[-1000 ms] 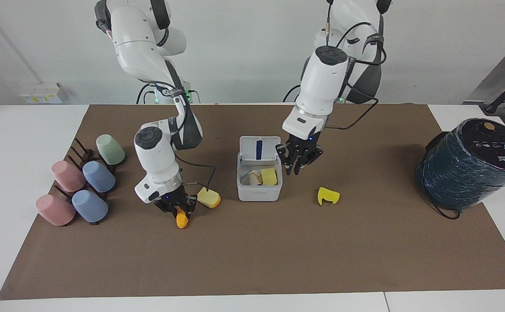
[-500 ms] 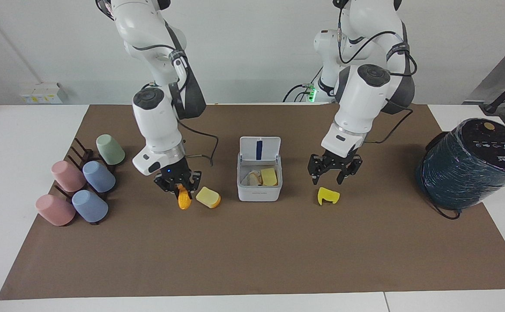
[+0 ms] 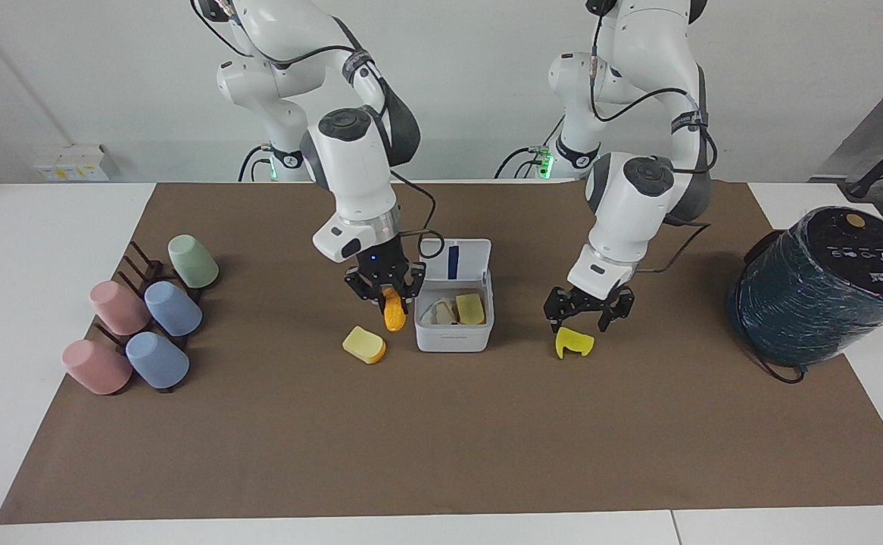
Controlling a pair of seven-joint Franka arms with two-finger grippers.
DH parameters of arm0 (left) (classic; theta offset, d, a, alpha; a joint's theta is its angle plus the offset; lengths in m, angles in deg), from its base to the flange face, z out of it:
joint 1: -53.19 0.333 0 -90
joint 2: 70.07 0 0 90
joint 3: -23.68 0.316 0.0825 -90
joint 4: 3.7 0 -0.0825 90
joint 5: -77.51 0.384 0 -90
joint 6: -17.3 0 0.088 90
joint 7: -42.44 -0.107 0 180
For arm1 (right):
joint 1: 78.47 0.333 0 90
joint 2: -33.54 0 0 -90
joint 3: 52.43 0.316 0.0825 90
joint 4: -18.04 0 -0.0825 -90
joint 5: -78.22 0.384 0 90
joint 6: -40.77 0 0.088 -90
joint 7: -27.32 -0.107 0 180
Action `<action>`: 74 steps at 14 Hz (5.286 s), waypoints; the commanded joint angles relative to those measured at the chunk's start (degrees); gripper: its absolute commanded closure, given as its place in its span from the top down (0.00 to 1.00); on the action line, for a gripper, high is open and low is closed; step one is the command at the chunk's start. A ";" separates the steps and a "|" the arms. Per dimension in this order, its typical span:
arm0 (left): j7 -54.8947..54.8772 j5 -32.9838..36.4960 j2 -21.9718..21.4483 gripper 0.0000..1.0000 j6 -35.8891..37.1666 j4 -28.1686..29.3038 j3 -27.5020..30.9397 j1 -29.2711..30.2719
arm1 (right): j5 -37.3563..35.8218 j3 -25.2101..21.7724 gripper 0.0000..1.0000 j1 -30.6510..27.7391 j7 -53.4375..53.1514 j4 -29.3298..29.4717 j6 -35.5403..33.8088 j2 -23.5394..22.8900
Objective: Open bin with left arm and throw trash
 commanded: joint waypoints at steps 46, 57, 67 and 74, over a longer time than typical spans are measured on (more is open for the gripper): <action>21.31 -1.05 4.43 1.00 19.19 -19.49 -0.43 -17.38 | 9.18 -0.18 0.80 -8.93 69.40 -8.84 10.07 -9.30; -10.40 -0.26 3.21 1.00 40.45 -30.39 0.28 3.44 | 9.71 -0.10 0.00 -8.13 54.30 -4.89 9.11 -3.07; -21.32 3.00 -7.08 1.00 47.84 -29.52 0.19 11.28 | 8.48 3.15 0.00 0.91 25.04 1.98 2.42 -2.18; -21.24 3.00 -10.60 1.00 42.31 -21.96 0.28 11.28 | 8.48 3.07 1.00 3.03 24.05 1.09 1.55 -2.09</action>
